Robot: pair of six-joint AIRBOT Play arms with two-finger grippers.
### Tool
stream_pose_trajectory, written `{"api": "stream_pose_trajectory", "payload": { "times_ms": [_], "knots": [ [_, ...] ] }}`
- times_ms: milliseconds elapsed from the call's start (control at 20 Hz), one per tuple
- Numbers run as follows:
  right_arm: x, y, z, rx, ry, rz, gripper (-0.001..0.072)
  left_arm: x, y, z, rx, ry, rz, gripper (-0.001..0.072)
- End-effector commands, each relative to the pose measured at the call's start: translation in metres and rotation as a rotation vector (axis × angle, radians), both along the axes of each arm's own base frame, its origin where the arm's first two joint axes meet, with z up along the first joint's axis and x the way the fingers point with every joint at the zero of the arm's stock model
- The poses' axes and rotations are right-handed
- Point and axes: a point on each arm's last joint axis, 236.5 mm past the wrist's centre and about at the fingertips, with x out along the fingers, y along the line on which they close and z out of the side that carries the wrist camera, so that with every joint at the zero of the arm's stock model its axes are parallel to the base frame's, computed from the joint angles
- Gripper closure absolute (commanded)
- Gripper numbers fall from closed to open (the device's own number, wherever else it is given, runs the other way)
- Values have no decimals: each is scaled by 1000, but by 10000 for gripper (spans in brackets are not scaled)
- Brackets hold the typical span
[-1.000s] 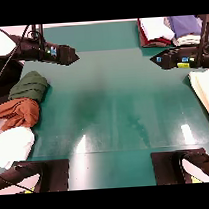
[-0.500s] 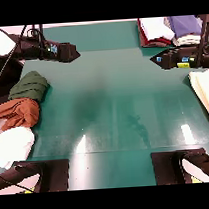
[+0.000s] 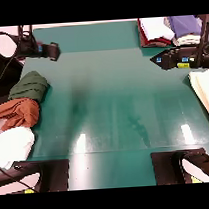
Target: Fold the shirts.
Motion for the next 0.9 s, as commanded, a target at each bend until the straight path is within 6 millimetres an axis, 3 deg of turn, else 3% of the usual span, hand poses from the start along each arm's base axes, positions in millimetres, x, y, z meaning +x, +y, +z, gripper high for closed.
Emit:
{"api": "stream_pose_trajectory", "payload": {
  "times_ms": [0,200,300,400,550,650,750,850],
  "knots": [
    [-1,1,0,0,-1,2,691,5,99,-63,130,190,225,65],
    [-1,1,0,0,-1,2,691,-2,155,-154,125,442,344,66],
    [-1,1,0,0,-1,2,691,-4,172,-185,123,510,375,66],
    [0,0,1,0,-2,2,692,-4,181,-204,118,544,392,66],
    [2,0,2,3,-11,-5,691,0,183,-206,85,529,419,86],
    [2,0,3,5,-13,-6,691,0,183,-204,81,529,425,651],
    [2,1,5,12,-16,-7,691,1,183,-190,79,513,427,675],
    [5,0,20,16,-54,-10,691,11,183,-139,77,389,411,675]
  ]
}}
